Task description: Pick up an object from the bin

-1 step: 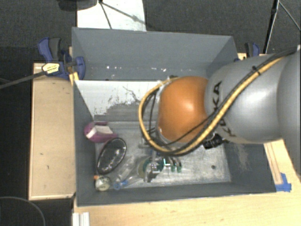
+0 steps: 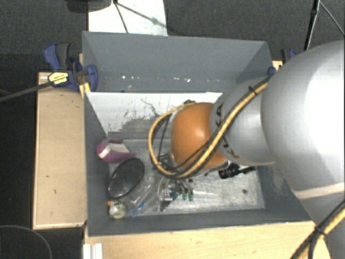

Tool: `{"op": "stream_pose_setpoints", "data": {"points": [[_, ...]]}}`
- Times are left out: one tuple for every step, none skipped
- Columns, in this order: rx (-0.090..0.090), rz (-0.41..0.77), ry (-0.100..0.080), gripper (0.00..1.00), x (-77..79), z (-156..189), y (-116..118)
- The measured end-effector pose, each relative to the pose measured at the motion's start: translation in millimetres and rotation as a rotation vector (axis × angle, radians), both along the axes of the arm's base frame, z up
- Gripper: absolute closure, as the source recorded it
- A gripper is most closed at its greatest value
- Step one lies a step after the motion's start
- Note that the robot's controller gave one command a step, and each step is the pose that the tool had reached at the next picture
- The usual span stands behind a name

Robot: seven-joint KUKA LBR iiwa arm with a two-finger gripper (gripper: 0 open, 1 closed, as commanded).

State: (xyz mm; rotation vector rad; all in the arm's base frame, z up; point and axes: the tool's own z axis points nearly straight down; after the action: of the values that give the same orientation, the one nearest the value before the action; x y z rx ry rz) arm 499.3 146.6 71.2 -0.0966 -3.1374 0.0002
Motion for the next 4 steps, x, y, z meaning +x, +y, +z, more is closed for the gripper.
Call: {"op": "stream_pose_setpoints", "data": {"points": [[0.002,-0.075,-0.003,0.00,3.7,3.9,-27.4],[0.006,-0.166,-0.009,0.00,10.6,2.8,-62.0],[0.006,-0.215,-0.017,0.00,-2.5,2.8,-64.9],[0.006,-0.221,-0.021,1.00,-1.6,4.0,-64.9]]}}
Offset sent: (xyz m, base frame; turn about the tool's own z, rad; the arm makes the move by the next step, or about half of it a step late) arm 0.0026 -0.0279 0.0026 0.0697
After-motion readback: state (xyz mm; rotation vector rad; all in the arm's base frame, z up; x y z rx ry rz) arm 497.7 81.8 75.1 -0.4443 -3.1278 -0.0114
